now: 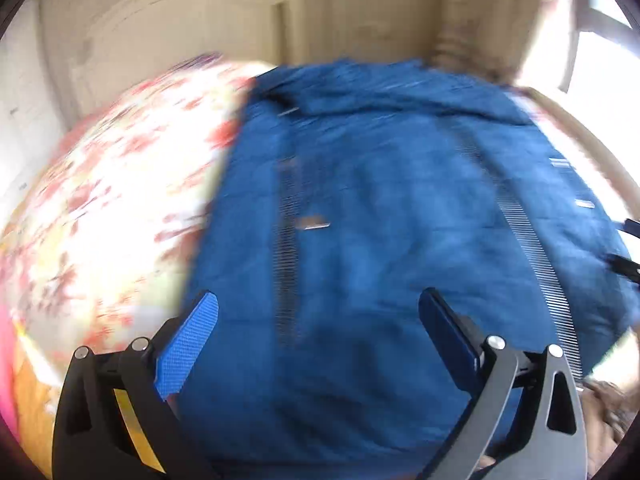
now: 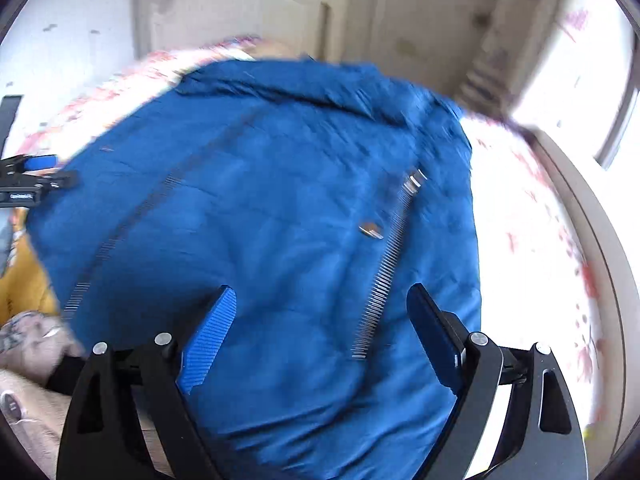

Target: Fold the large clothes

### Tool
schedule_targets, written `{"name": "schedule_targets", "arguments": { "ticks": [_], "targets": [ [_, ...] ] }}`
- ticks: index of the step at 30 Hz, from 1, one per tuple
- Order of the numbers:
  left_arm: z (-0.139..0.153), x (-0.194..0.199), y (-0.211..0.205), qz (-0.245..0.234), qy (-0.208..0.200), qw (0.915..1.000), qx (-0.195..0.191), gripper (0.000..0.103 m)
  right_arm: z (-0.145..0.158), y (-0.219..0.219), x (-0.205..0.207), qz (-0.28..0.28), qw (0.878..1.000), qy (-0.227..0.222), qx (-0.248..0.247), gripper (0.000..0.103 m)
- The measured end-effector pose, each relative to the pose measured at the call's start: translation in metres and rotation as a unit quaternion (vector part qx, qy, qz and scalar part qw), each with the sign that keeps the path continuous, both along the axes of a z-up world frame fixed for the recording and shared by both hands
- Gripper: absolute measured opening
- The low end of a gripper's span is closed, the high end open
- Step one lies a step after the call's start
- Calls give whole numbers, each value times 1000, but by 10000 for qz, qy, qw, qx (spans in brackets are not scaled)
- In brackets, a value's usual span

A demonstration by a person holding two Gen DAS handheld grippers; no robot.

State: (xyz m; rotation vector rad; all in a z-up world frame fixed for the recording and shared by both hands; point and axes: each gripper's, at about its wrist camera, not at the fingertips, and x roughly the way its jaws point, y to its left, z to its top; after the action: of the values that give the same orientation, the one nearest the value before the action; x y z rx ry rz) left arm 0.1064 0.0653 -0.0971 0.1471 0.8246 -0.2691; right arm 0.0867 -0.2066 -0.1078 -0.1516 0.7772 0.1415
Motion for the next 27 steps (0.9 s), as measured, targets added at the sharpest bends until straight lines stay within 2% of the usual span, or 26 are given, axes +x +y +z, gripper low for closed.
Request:
{"name": "schedule_targets", "arguments": {
  "ticks": [3, 6, 7, 8, 10, 12, 15, 18, 20, 25, 27],
  "targets": [
    [0, -13, -35, -493, -129, 9985, 194, 100, 3, 24, -3, 300, 9993, -202, -23, 82],
    [-23, -7, -54, -569, 92, 9973, 465, 101, -20, 42, 9, 524, 9984, 119, -148, 80],
    [-32, -2, -53, -567, 186, 9974, 401, 101, -30, 42, 12, 497, 9984, 217, -182, 80],
    [-33, -1, -49, -589, 162, 9978, 242, 101, -34, 36, 13, 512, 9985, 170, 17, 80],
    [-33, -1, -43, -657, 175, 9974, 235, 101, -34, 25, 12, 515, 9981, 214, 274, 80],
    [-29, -4, -37, -490, 84, 9981, 369, 101, -24, 19, 5, 413, 9990, 146, 42, 79],
    [-18, -3, -4, -60, -59, 9998, 161, 101, -11, -3, -9, 196, 9998, -89, -1, 79],
    [-29, 3, 30, 443, 83, 9987, 239, 101, -30, -35, -9, -242, 9995, 174, 79, 79],
    [-37, 4, 50, 469, 172, 9986, -168, 101, -41, -52, -14, -300, 9981, 106, 535, 79],
    [-31, -2, 46, 607, 139, 9980, 70, 100, -33, -43, -20, -426, 9987, 147, 258, 77],
    [-22, -15, 44, 565, -12, 9984, 40, 99, -22, -37, -29, -378, 9992, -53, 120, 76]
  ]
}}
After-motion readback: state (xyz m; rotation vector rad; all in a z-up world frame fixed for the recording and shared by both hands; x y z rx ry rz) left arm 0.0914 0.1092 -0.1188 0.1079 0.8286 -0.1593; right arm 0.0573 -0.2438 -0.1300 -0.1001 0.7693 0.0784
